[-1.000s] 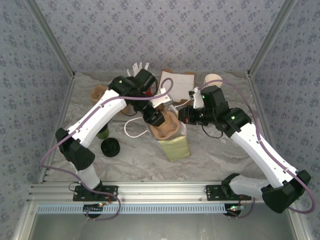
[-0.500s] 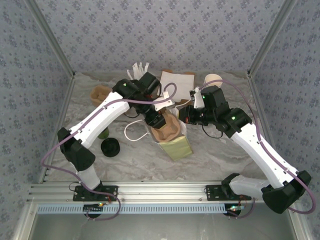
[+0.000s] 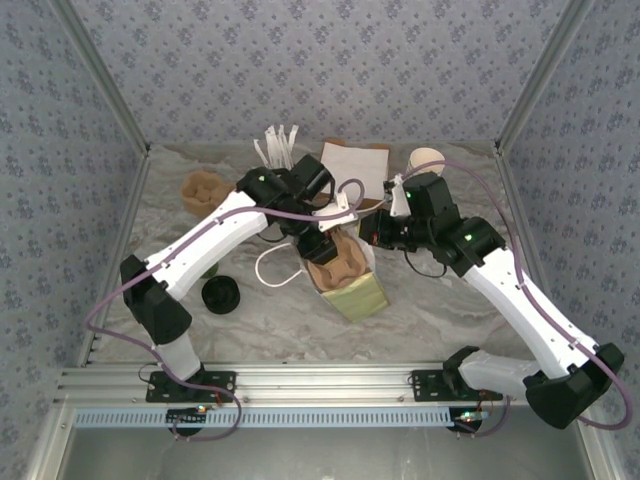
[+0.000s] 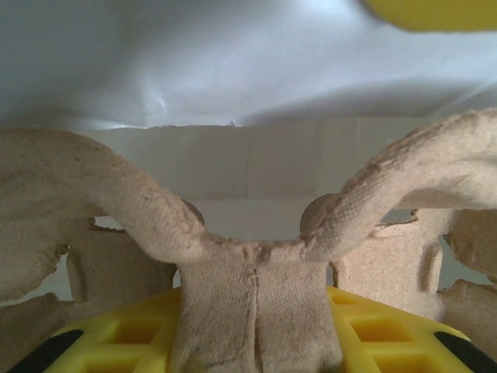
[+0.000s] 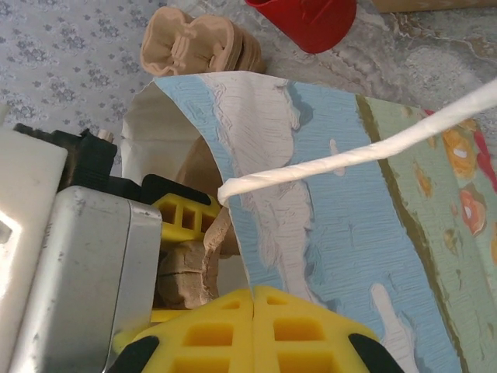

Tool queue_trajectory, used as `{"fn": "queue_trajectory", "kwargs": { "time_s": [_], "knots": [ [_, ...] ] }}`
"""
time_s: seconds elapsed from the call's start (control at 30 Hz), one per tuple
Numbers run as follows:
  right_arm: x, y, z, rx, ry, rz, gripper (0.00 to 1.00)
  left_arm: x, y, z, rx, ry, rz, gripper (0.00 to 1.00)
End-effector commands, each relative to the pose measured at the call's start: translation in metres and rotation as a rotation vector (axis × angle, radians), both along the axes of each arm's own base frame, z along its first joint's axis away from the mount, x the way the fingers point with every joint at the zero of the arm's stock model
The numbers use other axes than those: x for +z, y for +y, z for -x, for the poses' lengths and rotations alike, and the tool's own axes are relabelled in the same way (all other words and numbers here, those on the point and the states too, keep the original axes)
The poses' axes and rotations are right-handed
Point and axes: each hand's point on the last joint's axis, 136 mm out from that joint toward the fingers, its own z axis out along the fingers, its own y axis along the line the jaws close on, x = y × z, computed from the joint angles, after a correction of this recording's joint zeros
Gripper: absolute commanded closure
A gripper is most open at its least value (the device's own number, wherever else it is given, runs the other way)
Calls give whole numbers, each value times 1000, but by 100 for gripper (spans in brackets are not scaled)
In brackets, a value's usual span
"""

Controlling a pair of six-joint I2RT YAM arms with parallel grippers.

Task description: Pack the takeout coffee

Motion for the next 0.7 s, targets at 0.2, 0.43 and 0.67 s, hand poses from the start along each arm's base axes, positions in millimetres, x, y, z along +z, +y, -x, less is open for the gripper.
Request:
{"fn": "queue_trajectory", "kwargs": {
  "time_s": [0.2, 0.43, 0.67],
  "knots": [
    [-18, -27, 0, -142, 74, -48, 97, -3, -16, 0, -28, -98, -21, 58],
    [-21, -33, -1, -166, 81, -64, 97, -9, -18, -4, -55, -141, -73, 59],
    [-18, -36, -1, -175, 62, -68, 97, -23, -20, 2, -106, -122, -129, 59]
  ]
}}
